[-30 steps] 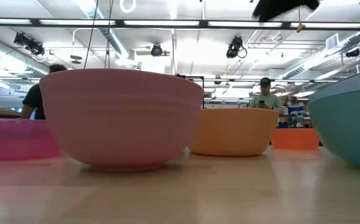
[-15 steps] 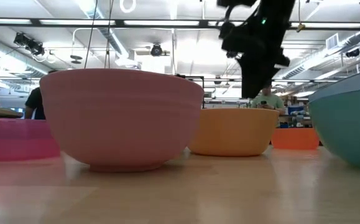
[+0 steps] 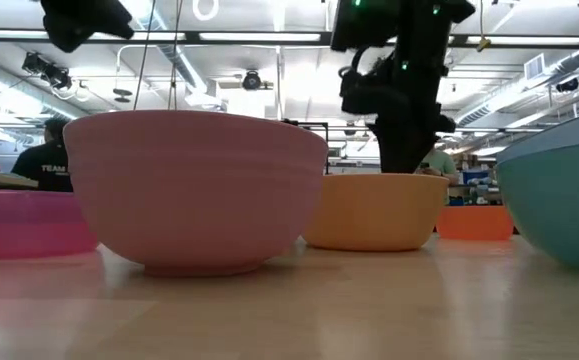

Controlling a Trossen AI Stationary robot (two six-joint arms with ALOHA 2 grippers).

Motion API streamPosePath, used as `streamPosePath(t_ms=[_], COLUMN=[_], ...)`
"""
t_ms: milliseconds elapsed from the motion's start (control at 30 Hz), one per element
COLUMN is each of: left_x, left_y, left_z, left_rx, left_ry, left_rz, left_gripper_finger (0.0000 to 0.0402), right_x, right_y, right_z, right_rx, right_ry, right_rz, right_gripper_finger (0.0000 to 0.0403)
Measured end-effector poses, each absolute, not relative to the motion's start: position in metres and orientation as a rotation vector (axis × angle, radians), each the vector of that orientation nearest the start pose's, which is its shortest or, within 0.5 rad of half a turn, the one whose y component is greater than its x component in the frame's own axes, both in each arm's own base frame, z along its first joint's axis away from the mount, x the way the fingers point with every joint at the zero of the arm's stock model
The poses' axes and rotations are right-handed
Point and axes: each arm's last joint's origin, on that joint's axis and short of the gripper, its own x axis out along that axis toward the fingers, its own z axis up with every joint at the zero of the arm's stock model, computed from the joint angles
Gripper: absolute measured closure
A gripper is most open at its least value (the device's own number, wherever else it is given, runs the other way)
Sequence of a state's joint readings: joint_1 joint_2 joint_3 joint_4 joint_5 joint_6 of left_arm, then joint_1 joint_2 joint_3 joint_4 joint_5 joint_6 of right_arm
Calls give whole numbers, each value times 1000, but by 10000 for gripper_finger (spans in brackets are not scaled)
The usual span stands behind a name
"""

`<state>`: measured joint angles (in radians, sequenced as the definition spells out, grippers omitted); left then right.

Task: Nest bowls inside each other
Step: Stack the orange bowl on top of the light blue

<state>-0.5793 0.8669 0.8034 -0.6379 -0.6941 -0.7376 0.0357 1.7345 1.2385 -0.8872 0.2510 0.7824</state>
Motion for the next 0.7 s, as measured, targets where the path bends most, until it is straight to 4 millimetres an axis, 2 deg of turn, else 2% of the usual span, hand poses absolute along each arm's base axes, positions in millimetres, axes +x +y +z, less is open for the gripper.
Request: streamPosePath(t_ms=[333,700], left_x=[150,150], left_y=[-79,-80], left_z=[287,287], left_rx=[-316,-313], left_ry=[471,474], left_rz=[279,274], left_gripper_finger=[296,296], right_x=[337,337], right_y=[0,0], right_z=[172,177], right_rx=[419,420], right_ry=[1301,1280], right_rz=[-704,-691], right_gripper_finger=[296,296])
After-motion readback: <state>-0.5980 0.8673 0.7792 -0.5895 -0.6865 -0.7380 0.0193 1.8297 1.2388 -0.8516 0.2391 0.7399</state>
